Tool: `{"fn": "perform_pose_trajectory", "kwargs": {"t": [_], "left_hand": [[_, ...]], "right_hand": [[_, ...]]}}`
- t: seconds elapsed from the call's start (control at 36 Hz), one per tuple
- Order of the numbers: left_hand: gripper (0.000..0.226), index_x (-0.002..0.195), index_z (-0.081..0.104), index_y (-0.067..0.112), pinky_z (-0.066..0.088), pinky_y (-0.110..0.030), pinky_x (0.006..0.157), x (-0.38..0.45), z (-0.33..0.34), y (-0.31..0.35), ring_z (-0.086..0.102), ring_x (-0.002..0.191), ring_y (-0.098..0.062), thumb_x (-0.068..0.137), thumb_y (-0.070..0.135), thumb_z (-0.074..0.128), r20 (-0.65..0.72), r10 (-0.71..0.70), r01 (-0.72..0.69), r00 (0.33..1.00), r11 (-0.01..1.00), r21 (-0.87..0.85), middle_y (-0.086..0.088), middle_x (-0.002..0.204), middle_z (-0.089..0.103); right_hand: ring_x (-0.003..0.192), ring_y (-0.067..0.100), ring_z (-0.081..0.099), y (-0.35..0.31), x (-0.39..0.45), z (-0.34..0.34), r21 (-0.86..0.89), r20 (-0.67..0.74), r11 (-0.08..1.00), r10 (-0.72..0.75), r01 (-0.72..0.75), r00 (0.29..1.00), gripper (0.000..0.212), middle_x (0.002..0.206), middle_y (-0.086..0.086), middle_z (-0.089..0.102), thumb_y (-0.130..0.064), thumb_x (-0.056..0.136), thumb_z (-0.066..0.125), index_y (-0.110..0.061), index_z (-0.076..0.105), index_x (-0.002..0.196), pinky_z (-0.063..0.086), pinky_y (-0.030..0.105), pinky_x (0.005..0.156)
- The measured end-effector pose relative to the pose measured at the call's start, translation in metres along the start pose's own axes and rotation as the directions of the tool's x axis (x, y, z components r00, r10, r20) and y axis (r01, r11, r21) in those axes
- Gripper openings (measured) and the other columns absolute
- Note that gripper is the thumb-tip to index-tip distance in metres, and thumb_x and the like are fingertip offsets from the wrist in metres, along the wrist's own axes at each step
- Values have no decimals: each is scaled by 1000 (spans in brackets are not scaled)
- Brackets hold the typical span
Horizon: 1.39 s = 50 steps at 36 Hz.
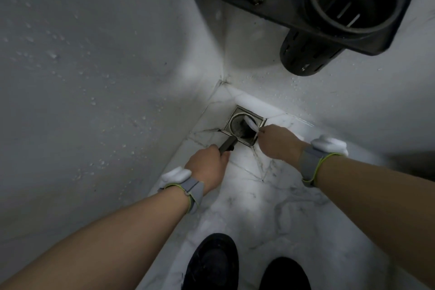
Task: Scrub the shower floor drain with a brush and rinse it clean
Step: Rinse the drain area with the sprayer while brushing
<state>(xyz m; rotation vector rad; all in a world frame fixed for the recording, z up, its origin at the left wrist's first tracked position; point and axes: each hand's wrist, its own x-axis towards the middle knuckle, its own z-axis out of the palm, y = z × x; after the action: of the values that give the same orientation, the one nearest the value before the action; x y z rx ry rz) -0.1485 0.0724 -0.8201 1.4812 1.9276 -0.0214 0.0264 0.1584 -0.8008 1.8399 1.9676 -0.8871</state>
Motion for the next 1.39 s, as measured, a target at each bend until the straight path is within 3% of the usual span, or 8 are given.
{"fn": "perform_pose_trajectory", "kwargs": {"t": [0.22,0.5,0.61,0.72,0.83,0.94,1.08,1.39], "left_hand": [[46,92,54,14,37,-31,53,-9,2,-16,56,66,-22,100,55,36,-9,-98,97,995,990,-98,-5,82,61],[46,85,53,17,36,-28,50,-29,10,-22,57,61,-18,99,57,36,2,-119,117,993,973,-199,-1,76,61],[45,83,52,17,39,-28,50,-31,9,-26,57,61,-17,99,57,37,-8,-125,120,992,967,-225,0,75,61],[44,83,51,18,44,-30,55,-32,9,-28,59,63,-18,99,57,38,-3,-126,121,992,963,-239,-1,75,62],[45,83,52,18,49,-33,58,-34,9,-27,60,64,-18,99,57,37,5,-139,136,990,957,-255,-1,77,62],[45,85,52,18,48,-32,57,-34,8,-22,60,65,-18,99,58,36,12,-103,103,995,961,-255,-1,78,62],[44,82,50,19,39,-28,51,-32,6,-19,57,61,-17,100,57,37,9,-108,107,994,961,-255,0,75,61],[41,81,50,19,35,-28,49,-33,5,-19,56,59,-14,100,54,39,5,-98,96,995,962,-257,1,72,60]], "right_hand": [[86,31,63,28,-18,14,-298,-176,939,-229,170,957,50,96,8,57,-38,101,33,-33,27,150,45,32,65],[103,34,62,5,3,27,-114,-77,974,-205,196,976,50,115,14,63,-35,102,37,-27,29,151,53,41,84],[85,25,61,38,0,11,-276,-106,934,-266,229,958,50,96,5,53,-39,103,32,-42,20,152,50,34,69],[93,31,65,36,21,-9,-364,-198,923,-203,120,959,52,108,10,61,-36,101,37,-39,24,152,51,36,73],[89,30,64,15,11,27,-138,-84,972,-203,191,976,54,107,11,62,-35,102,35,-37,19,154,56,40,77],[112,32,60,42,19,12,-182,-141,977,-141,114,980,53,129,9,59,-38,102,36,-42,22,152,50,39,92],[91,26,62,23,11,7,-268,-114,949,-200,164,973,53,107,7,61,-34,102,39,-39,24,152,48,32,70],[94,26,64,34,10,-7,-353,-74,926,-172,136,982,54,110,5,63,-33,100,43,-40,25,151,55,35,75]]}}
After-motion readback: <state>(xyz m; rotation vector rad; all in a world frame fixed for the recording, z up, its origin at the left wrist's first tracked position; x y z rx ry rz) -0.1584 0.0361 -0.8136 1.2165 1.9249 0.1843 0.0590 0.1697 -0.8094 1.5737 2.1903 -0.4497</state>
